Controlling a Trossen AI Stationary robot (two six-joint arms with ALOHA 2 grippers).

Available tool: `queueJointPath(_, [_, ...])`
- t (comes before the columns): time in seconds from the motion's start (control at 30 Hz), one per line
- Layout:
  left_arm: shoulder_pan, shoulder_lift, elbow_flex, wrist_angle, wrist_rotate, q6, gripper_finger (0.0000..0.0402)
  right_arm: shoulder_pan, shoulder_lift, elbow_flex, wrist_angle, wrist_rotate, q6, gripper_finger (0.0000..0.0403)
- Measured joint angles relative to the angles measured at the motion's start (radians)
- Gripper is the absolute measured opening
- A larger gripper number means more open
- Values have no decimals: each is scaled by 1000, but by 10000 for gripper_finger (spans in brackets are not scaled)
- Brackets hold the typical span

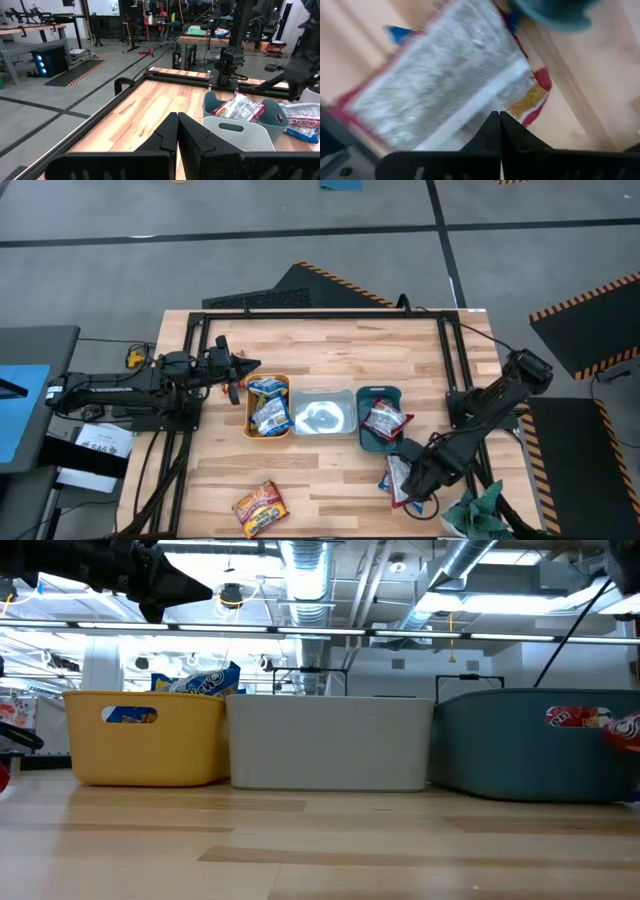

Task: Sort Maruchan noodles
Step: Put the bottom right red noodle pack into the blue bin

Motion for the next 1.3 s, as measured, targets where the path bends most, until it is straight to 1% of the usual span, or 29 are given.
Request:
queueJointPath(0.1, [0, 0, 0, 0, 0, 0, 0, -5, -34, 35, -1, 40, -38, 26])
queueJointPath(0.23, [0, 0, 0, 0, 0, 0, 0, -5, -67, 65, 33, 140, -56, 59])
queueJointPath(0.27, [0, 0, 0, 0, 0, 0, 0, -6, -69, 65, 46, 151, -55, 65])
queueJointPath(0.37, [0, 0, 0, 0, 1, 0, 0, -25, -68, 65, 52, 134, 3, 82])
queueJointPath(0.43, [0, 0, 0, 0, 1, 0, 0, -28, -59, 65, 52, 123, 12, 98])
queueJointPath(0.53, [0, 0, 0, 0, 1, -6, 0, -27, -53, 64, 52, 122, 27, 135])
queueJointPath(0.77, [0, 0, 0, 3, 3, -7, 0, -7, -54, 60, 71, 123, 83, 250])
queueJointPath(0.87, [0, 0, 0, 11, 3, 0, 0, 8, -54, 23, 90, 122, 161, 283])
queueJointPath(1.0, [0, 0, 0, 23, 7, 7, 0, 25, -54, -46, 140, 118, 242, 301])
queueJointPath(1.17, [0, 0, 0, 26, 7, 8, 0, 21, -53, -134, 248, 115, 268, 303])
queueJointPath(1.3, [0, 0, 0, 25, 7, 8, 0, 0, -57, -201, 313, 84, 293, 303])
